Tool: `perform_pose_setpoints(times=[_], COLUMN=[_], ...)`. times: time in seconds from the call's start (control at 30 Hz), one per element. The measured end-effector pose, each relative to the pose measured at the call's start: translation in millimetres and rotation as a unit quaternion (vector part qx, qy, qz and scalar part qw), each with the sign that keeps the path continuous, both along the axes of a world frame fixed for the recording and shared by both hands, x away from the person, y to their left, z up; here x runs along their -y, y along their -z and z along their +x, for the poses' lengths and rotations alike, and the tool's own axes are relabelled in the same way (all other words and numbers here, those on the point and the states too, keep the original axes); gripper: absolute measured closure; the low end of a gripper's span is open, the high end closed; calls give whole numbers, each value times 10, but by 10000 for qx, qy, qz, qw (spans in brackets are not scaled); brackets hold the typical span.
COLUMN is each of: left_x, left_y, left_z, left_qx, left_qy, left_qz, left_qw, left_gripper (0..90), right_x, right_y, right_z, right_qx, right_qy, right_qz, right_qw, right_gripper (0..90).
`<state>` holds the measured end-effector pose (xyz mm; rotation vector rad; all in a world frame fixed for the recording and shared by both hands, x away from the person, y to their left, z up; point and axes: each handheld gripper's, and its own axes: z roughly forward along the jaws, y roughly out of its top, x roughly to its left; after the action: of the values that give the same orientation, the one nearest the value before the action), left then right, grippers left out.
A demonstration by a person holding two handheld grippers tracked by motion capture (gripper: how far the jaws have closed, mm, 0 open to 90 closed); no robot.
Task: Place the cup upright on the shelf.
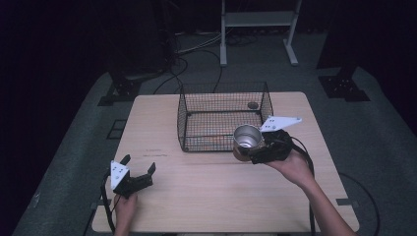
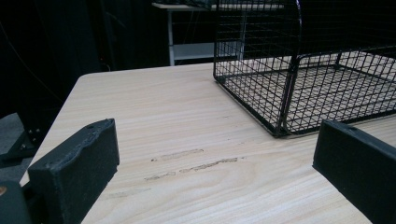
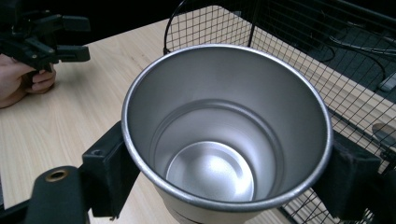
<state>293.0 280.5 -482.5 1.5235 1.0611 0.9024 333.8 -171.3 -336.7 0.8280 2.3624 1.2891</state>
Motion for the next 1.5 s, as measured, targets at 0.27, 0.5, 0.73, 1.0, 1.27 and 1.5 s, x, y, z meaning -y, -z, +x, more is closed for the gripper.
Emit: perform_pose_setpoints(times=[0.27, 0.5, 0.73, 1.0, 1.27, 1.5], left_x=[-5, -3, -2, -2, -5, -4], left_y=[0, 1, 1, 2, 1, 1], left_z=[4, 4, 4, 4, 3, 3], left_qx=[3, 20, 22, 22, 10, 11], left_qy=[-9, 1, 0, 2, 9, 8], left_qz=[-33, -20, -19, -23, -16, -16], left_qw=[10000, 10000, 10000, 10000, 10000, 10000], left_gripper=[0, 0, 0, 0, 0, 0], right_x=[-39, -46, -93, -128, -191, -262], right_y=[-121, -210, -249, -233, -234, -237], right_z=[138, 312, 477, 678, 898, 1066], right_qx=[-57, -118, -155, -250, -359, -418], right_qy=[-30, 99, 155, 225, 394, 496], right_qz=[28, 91, -31, -74, -57, -111], right_qw=[10000, 9998, 9998, 9994, 9986, 9978], right_gripper=[180, 180, 180, 180, 180, 180])
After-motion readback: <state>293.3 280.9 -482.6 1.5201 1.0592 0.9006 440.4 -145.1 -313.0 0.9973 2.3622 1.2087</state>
